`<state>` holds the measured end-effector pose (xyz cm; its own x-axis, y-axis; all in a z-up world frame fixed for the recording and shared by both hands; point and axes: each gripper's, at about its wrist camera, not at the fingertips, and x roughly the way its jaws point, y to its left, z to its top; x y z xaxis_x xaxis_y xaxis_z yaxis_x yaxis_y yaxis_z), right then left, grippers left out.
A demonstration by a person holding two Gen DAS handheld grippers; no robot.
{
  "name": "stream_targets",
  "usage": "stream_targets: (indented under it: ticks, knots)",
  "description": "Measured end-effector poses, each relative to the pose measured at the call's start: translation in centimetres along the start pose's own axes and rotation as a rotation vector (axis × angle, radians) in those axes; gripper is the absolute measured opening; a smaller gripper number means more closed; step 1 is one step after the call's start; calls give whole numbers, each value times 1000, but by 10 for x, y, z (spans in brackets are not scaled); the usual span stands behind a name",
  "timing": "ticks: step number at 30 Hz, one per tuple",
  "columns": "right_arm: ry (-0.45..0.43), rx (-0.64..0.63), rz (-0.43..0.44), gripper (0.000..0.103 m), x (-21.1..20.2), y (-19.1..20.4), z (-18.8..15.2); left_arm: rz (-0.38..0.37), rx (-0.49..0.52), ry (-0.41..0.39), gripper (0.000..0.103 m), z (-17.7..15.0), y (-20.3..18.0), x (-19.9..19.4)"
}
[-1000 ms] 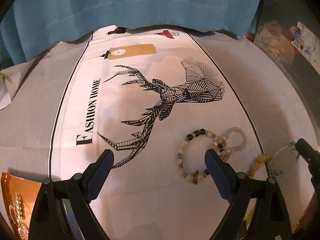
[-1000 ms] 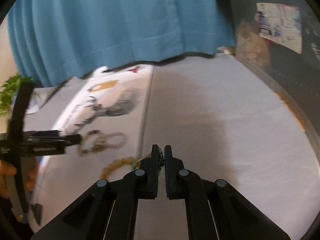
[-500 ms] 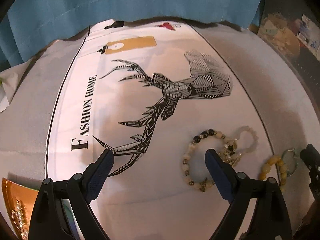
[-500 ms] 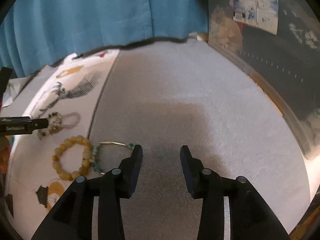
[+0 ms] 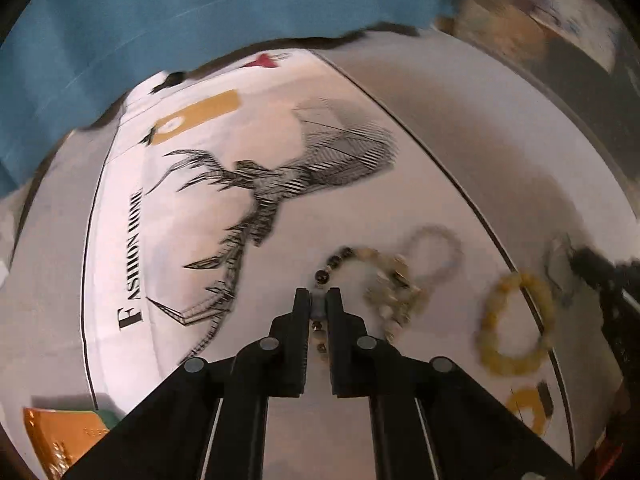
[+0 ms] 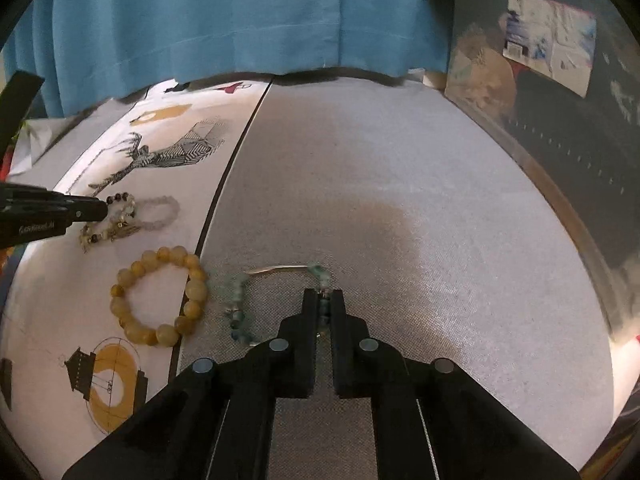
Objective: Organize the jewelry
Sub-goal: 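Close the right tool on the green bead bracelet while the left tool grasps the dark beaded bracelet, then carry both held bracelets over the copper tray with both tools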
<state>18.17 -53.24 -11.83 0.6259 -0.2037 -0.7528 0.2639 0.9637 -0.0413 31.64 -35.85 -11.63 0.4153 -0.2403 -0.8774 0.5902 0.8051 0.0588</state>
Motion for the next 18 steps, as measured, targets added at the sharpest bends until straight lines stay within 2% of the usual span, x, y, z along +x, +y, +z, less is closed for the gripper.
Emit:
stream_targets:
  ticks: [2,8,14,18]
  knots:
    - [5,34,15,6,-4,-4,0,-33,-28,-5,6,-4,4,-11]
    - [-113,47,-36,6,-60,-13,14,-71,-94,-102,6,-13,27,-83]
    - [-172,33,-32,6,-109,-1,21,-93,-84,-165,6,-28,27,-144]
    - [-184,31,-18,6,-132,7,15,-141,-94,-185,6,-34,27,-173]
